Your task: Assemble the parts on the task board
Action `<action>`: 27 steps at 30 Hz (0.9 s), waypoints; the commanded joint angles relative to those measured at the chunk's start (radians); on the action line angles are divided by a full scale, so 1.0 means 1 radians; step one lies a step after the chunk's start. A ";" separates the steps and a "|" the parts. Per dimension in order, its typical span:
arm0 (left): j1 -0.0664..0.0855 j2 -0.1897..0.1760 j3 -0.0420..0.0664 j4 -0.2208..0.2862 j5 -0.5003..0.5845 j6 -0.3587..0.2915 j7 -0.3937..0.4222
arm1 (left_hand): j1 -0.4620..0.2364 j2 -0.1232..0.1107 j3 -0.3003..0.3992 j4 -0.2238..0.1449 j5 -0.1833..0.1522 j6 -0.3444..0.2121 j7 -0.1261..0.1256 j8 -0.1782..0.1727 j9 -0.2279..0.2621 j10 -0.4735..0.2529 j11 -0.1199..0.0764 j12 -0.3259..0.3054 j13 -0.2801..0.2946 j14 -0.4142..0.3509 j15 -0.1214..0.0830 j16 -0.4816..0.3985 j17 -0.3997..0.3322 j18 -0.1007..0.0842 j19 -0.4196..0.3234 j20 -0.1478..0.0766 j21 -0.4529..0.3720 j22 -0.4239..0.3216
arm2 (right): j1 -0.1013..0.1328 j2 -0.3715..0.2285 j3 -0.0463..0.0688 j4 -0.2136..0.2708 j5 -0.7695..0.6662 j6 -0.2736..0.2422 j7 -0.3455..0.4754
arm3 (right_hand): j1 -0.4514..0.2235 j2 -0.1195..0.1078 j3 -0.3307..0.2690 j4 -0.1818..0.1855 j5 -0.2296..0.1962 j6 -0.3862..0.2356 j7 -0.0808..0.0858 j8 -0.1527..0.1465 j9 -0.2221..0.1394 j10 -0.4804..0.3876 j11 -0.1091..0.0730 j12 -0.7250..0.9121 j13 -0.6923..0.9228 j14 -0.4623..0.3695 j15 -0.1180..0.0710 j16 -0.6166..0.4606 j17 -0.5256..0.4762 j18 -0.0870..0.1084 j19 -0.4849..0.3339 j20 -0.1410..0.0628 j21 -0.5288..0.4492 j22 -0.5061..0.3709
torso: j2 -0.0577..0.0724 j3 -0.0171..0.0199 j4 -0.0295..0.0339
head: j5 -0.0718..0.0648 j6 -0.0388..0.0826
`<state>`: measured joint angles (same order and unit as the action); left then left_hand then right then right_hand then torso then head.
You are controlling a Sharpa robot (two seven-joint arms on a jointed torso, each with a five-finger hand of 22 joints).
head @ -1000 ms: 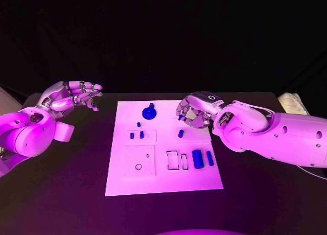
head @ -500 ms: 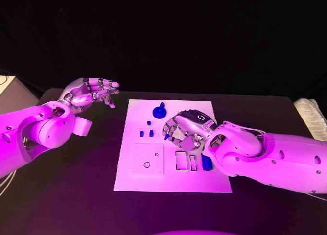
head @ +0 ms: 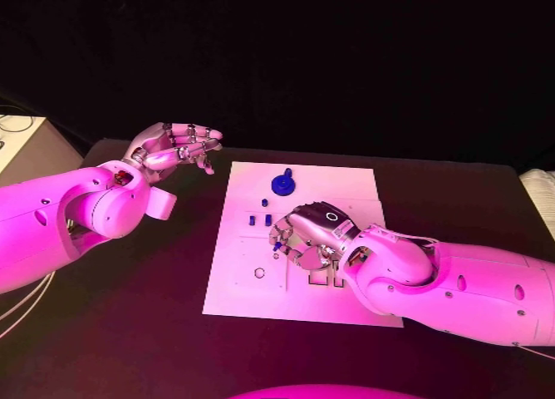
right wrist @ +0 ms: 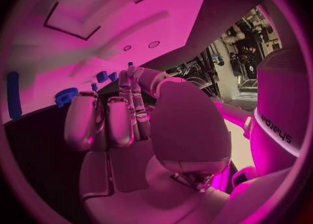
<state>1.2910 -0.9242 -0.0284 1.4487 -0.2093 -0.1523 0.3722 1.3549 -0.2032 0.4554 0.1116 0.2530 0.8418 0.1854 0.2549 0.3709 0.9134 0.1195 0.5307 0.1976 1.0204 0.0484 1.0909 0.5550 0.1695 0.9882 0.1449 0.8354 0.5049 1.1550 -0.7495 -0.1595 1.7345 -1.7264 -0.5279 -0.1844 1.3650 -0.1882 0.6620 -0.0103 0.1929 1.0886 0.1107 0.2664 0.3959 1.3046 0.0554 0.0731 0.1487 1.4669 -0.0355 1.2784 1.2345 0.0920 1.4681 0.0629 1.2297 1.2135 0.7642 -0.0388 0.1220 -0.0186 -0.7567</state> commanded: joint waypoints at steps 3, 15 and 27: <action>0.000 0.003 0.000 0.004 0.013 -0.003 0.011 | 0.009 0.002 0.000 -0.002 0.004 -0.004 0.000 0.006 0.001 0.003 0.001 -0.005 -0.001 0.004 0.001 0.006 0.001 0.015 0.006 -0.002 -0.003 -0.001 | -0.007 0.008 -0.001 -0.009 -0.043 0.011 -0.028 | -0.002 0.007 0.005 -0.002 0.003 0.010 0.000 0.004 0.001 0.025 -0.017 0.005 -0.001 0.052 -0.008 0.003 -0.001 -0.012 0.002 -0.008 0.000 -0.001 | 0.001 0.0006 -0.0008 | 0.011 -0.010; 0.000 0.005 0.000 0.003 0.013 0.003 0.007 | 0.009 0.003 0.000 0.000 0.004 -0.003 0.001 0.007 0.001 0.003 0.001 -0.005 -0.002 0.002 0.001 0.006 0.001 0.014 0.006 -0.002 -0.004 -0.002 | -0.014 0.019 -0.003 -0.016 -0.048 0.030 -0.035 | -0.003 0.007 0.007 -0.003 0.003 0.009 0.001 0.004 0.001 0.025 -0.016 0.005 -0.001 0.052 -0.008 0.003 -0.002 -0.013 0.002 -0.008 0.000 0.000 | 0.000 0.0007 -0.0015 | 0.018 -0.022; 0.000 0.004 0.000 0.003 0.014 0.006 0.005 | 0.009 0.003 0.000 0.000 0.004 -0.003 0.001 0.007 0.001 0.003 0.001 -0.005 -0.002 0.002 0.001 0.006 0.001 0.014 0.006 -0.002 -0.004 -0.002 | -0.015 0.022 -0.006 -0.023 -0.053 0.051 -0.039 | -0.003 0.007 0.007 -0.003 0.003 0.009 0.001 0.004 0.001 0.025 -0.016 0.005 -0.001 0.052 -0.008 0.003 -0.002 -0.013 0.002 -0.008 0.000 0.000 | 0.001 0.0006 -0.0002 | 0.017 -0.028</action>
<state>1.2909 -0.9213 -0.0285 1.4494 -0.2020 -0.1548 0.3710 1.3549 -0.2032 0.4554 0.1116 0.2530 0.8418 0.1854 0.2549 0.3707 0.9134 0.1196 0.5307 0.1977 1.0204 0.0484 1.0909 0.5548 0.1694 0.9882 0.1449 0.8353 0.5043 1.1412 -0.7284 -0.1658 1.7115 -1.7633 -0.4970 -0.2176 1.3649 -0.1885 0.6640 -0.0137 0.1908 1.0928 0.1114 0.2671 0.3959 1.3047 0.0554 0.0717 0.1476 1.4670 -0.0355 1.2784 1.2336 0.0919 1.4680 0.0629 1.2296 1.2135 0.7646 -0.0383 0.1212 -0.0028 -0.7826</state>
